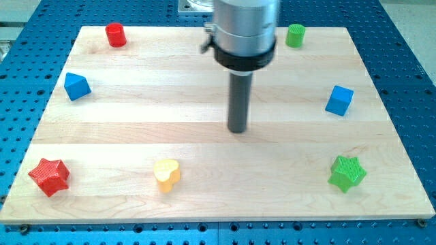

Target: Put the green star to the bottom left of cube

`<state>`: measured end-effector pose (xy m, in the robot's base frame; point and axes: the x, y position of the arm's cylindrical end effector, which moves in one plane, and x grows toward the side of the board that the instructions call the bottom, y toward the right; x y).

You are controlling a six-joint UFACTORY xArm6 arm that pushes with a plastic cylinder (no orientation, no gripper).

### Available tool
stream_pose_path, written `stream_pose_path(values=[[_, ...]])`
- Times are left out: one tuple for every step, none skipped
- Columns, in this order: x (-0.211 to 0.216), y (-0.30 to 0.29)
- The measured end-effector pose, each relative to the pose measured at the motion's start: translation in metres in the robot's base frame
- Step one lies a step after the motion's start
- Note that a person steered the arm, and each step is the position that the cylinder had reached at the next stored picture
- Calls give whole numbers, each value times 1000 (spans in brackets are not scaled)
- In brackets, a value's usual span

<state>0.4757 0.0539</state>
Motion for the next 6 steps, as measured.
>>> stream_pose_path(values=[[16,78],[26,160],[28,234],[80,229],[136,182],[102,138]])
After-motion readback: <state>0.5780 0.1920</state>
